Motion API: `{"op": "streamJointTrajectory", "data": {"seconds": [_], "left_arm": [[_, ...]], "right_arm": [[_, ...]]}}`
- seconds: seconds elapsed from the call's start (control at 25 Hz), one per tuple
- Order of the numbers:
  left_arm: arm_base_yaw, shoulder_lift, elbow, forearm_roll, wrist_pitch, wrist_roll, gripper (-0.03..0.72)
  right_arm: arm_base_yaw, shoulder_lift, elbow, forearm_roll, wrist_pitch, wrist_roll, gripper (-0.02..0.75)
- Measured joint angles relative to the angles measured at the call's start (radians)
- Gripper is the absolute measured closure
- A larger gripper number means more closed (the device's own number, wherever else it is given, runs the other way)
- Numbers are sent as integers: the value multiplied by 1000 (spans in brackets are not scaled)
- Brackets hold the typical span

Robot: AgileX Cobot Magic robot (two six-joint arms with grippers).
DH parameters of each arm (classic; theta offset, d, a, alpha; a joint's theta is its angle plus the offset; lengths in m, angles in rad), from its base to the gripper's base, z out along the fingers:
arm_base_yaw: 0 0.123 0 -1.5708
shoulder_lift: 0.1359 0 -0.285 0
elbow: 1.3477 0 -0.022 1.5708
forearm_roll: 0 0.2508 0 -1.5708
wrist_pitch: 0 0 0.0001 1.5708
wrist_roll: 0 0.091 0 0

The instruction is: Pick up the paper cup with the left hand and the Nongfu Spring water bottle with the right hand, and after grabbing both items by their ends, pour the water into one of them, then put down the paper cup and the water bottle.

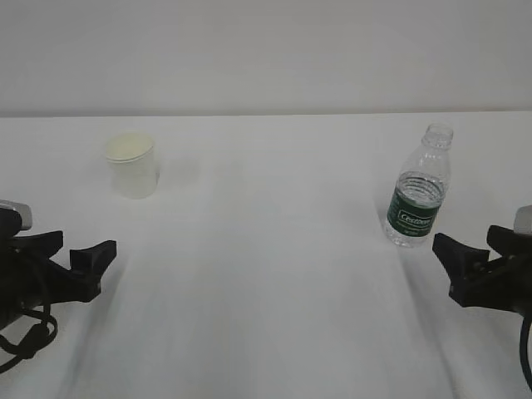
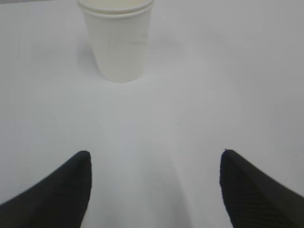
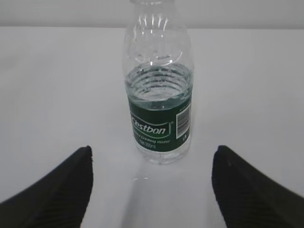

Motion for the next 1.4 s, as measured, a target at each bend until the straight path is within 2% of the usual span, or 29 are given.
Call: {"op": "streamJointTrajectory", "data": {"seconds": [0.84, 1.4], "left_arm": [[0, 74, -113, -25, 0, 4, 93], [0, 78, -125, -44, 0, 31, 95]], "right_arm": [[0, 240, -201, 0, 0, 0, 150], [0, 330, -299, 4, 0, -1, 150]]}}
